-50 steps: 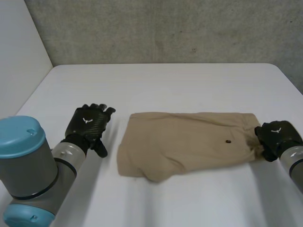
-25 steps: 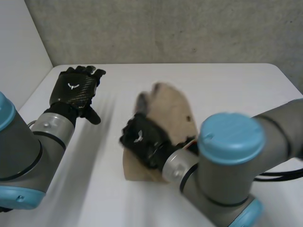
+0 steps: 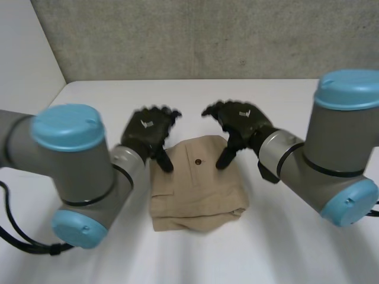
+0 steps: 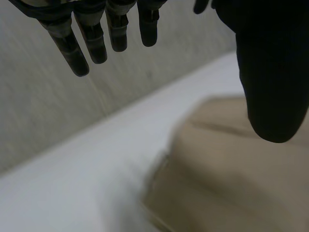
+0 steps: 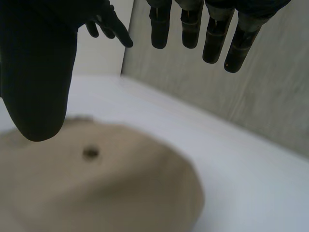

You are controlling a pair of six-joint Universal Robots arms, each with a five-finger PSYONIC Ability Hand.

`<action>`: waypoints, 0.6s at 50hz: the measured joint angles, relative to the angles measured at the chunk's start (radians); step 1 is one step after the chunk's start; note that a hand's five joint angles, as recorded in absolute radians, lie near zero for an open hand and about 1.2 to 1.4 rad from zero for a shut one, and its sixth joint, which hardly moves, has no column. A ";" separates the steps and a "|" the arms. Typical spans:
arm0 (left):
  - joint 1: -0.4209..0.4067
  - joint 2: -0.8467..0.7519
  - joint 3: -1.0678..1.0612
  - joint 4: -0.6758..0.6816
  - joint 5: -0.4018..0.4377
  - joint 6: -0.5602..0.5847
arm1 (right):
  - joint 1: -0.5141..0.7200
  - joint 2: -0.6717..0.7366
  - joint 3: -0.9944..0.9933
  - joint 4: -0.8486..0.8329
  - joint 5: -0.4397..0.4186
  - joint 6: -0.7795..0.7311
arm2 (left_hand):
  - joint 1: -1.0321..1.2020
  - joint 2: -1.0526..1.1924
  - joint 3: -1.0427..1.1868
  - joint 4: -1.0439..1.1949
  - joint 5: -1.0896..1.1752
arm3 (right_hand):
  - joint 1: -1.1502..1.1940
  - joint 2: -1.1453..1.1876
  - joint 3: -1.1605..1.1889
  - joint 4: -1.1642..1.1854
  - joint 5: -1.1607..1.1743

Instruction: Fold the shorts.

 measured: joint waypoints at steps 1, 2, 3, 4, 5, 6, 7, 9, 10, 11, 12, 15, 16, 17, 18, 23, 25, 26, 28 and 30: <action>-0.007 -0.024 0.012 -0.022 -0.007 -0.005 | -0.002 0.042 -0.024 0.040 0.000 -0.012 | 0.000 0.000 0.000 0.000 0.000 | 0.000 0.000 0.000 0.000 0.000; -0.013 -0.052 0.025 -0.048 -0.019 -0.010 | -0.001 0.070 -0.039 0.065 0.000 -0.021 | 0.000 0.000 0.000 0.000 0.000 | 0.000 0.000 0.000 0.000 0.000; -0.017 -0.074 0.034 -0.070 -0.033 -0.013 | -0.001 0.096 -0.053 0.085 0.001 -0.030 | 0.000 0.000 0.000 0.000 0.000 | 0.000 0.000 0.000 0.000 0.000; -0.021 -0.099 0.044 -0.093 -0.052 -0.017 | 0.000 0.128 -0.069 0.109 0.002 -0.041 | 0.000 0.000 0.000 0.000 0.000 | 0.000 0.000 0.000 0.000 0.000; -0.024 -0.116 0.051 -0.108 -0.068 -0.018 | 0.000 0.147 -0.078 0.122 0.002 -0.048 | 0.000 0.000 0.000 0.000 0.000 | 0.000 0.000 0.000 0.000 0.000; -0.026 -0.130 0.057 -0.121 -0.083 -0.019 | 0.000 0.168 -0.087 0.135 0.003 -0.057 | 0.000 0.000 0.000 0.000 0.000 | 0.000 0.000 0.000 0.000 0.000; -0.026 -0.130 0.057 -0.121 -0.083 -0.019 | 0.000 0.168 -0.087 0.135 0.003 -0.057 | 0.000 0.000 0.000 0.000 0.000 | 0.000 0.000 0.000 0.000 0.000; -0.034 -0.175 0.071 -0.162 -0.138 -0.019 | 0.001 0.224 -0.108 0.167 0.009 -0.090 | 0.000 0.000 0.000 0.000 0.000 | -0.001 0.000 0.000 0.000 0.000; -0.036 -0.186 0.072 -0.171 -0.151 -0.019 | 0.000 0.247 -0.113 0.178 0.017 -0.112 | 0.000 0.000 0.000 0.000 0.000 | -0.007 0.000 0.000 0.000 0.000; -0.037 -0.193 0.073 -0.176 -0.159 -0.018 | 0.000 0.258 -0.113 0.183 0.023 -0.129 | 0.000 0.000 0.000 0.000 0.000 | -0.020 0.000 -0.001 0.000 0.000; -0.038 -0.201 0.074 -0.183 -0.168 -0.017 | -0.002 0.271 -0.112 0.188 0.036 -0.154 | -0.004 0.000 0.000 0.000 0.000 | -0.032 0.000 -0.016 0.000 0.000; -0.039 -0.209 0.071 -0.191 -0.177 -0.015 | -0.004 0.281 -0.107 0.191 0.058 -0.190 | -0.008 0.000 0.000 0.000 -0.004 | -0.046 -0.002 -0.029 -0.003 0.000; -0.040 -0.207 0.068 -0.193 -0.178 -0.014 | -0.006 0.280 -0.099 0.188 0.083 -0.223 | -0.008 0.000 0.000 0.000 -0.004 | -0.053 -0.010 -0.032 -0.004 0.000; -0.041 -0.204 0.066 -0.194 -0.178 -0.013 | -0.006 0.278 -0.097 0.187 0.088 -0.228 | -0.008 0.000 0.000 0.000 -0.004 | -0.053 -0.010 -0.032 -0.004 0.000; -0.043 -0.195 0.063 -0.195 -0.177 -0.011 | -0.007 0.264 -0.089 0.178 0.106 -0.246 | -0.008 0.000 0.000 0.000 -0.004 | -0.055 -0.011 -0.032 -0.004 0.000; -0.054 -0.094 0.063 -0.194 -0.172 -0.006 | -0.009 0.152 -0.065 0.119 0.133 -0.245 | -0.009 0.000 0.000 0.000 -0.004 | -0.055 -0.011 -0.032 -0.004 -0.005; -0.055 -0.039 0.067 -0.194 -0.170 -0.005 | -0.010 0.095 -0.058 0.094 0.139 -0.226 | -0.009 0.000 0.000 0.000 -0.004 | -0.055 -0.011 -0.032 -0.004 -0.006; -0.053 -0.003 0.072 -0.193 -0.169 -0.005 | -0.012 0.055 -0.056 0.076 0.146 -0.208 | -0.009 0.000 0.000 0.000 -0.004 | -0.055 -0.011 -0.032 -0.004 -0.006; -0.045 0.070 0.083 -0.193 -0.166 -0.004 | -0.014 -0.008 -0.053 0.053 0.158 -0.175 | -0.009 0.000 0.000 0.000 -0.004 | -0.055 -0.011 -0.032 -0.004 -0.006; -0.026 0.148 0.097 -0.195 -0.160 -0.004 | -0.023 -0.079 -0.054 0.035 0.183 -0.138 | -0.009 0.000 0.000 0.000 -0.004 | -0.055 -0.011 -0.032 -0.004 -0.006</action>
